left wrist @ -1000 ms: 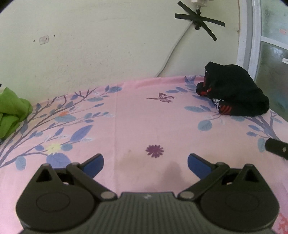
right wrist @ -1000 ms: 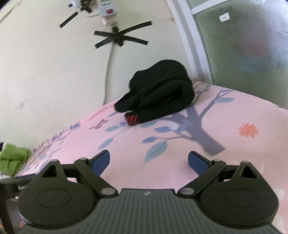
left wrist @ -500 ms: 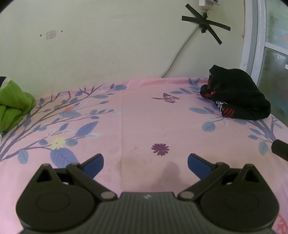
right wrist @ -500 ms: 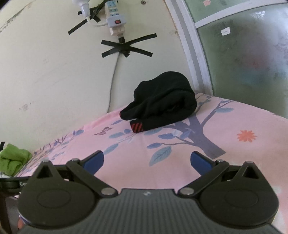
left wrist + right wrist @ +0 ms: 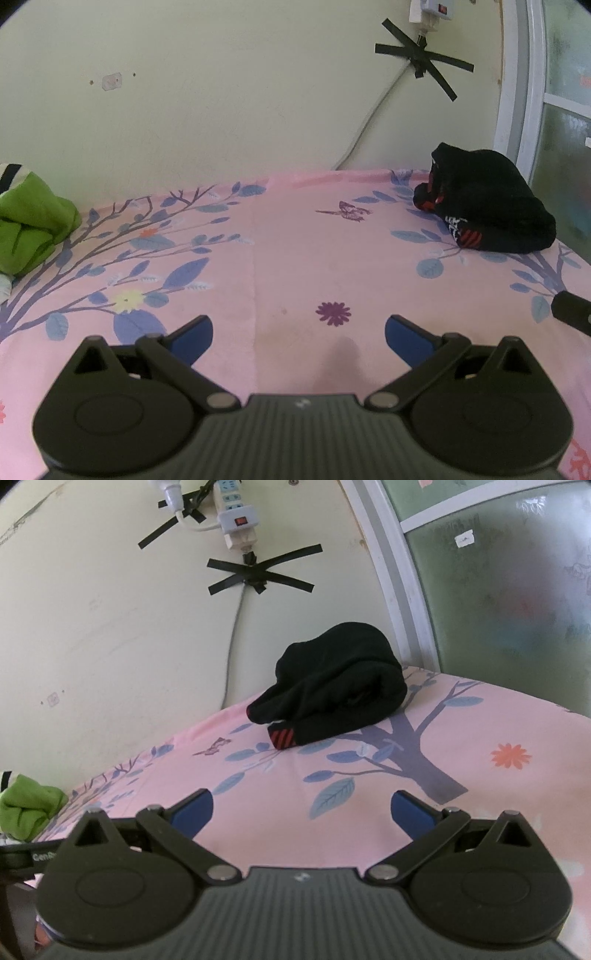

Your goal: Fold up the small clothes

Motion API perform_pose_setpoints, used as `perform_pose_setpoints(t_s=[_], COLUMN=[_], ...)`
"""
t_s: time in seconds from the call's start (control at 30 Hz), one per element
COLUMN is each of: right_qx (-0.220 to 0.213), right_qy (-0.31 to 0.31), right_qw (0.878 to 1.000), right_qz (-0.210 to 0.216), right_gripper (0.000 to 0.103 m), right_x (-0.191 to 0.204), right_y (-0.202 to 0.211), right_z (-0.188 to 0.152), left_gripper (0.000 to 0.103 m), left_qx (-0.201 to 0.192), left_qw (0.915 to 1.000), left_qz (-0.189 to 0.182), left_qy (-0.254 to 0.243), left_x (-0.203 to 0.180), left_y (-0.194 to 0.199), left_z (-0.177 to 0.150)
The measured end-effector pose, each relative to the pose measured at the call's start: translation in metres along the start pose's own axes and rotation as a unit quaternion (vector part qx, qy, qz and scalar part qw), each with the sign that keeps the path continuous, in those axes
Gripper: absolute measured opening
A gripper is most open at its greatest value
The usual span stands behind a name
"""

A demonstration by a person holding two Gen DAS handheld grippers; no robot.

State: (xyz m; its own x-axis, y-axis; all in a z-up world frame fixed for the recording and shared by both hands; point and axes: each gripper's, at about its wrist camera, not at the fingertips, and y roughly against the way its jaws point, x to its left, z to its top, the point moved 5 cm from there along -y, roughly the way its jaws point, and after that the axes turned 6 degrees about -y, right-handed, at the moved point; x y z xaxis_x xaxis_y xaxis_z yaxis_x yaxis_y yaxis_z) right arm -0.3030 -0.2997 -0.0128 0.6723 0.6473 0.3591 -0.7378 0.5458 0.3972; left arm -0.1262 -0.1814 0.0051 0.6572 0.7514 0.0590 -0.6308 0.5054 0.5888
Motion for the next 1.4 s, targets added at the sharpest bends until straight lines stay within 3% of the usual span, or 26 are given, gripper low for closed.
perform_pose_setpoints(t_s=[0.37, 0.6, 0.83, 1.2, 1.4], right_qx=[-0.011, -0.014, -0.013, -0.010, -0.009], right_qy=[0.004, 0.005, 0.005, 0.006, 0.006], right_qw=[1.000, 1.000, 1.000, 1.000, 1.000], right_qz=[-0.004, -0.003, -0.003, -0.002, -0.002], right_gripper=[0.097, 0.097, 0.097, 0.097, 0.097], right_x=[0.001, 0.001, 0.003, 0.003, 0.003], right_y=[0.002, 0.003, 0.003, 0.003, 0.002], right_z=[0.000, 0.001, 0.001, 0.000, 0.000], left_gripper=[0.103, 0.103, 0.103, 0.103, 0.103], left_qx=[-0.011, -0.055, -0.070, -0.062, -0.034], left_qw=[0.9999, 0.9981, 0.9969, 0.9970, 0.9987], left_qz=[0.013, 0.025, 0.034, 0.046, 0.037], left_qy=[0.000, 0.006, -0.002, -0.005, -0.004], left_x=[0.006, 0.009, 0.007, 0.006, 0.004], left_y=[0.004, 0.022, 0.028, 0.026, 0.022], left_z=[0.003, 0.010, 0.013, 0.008, 0.006])
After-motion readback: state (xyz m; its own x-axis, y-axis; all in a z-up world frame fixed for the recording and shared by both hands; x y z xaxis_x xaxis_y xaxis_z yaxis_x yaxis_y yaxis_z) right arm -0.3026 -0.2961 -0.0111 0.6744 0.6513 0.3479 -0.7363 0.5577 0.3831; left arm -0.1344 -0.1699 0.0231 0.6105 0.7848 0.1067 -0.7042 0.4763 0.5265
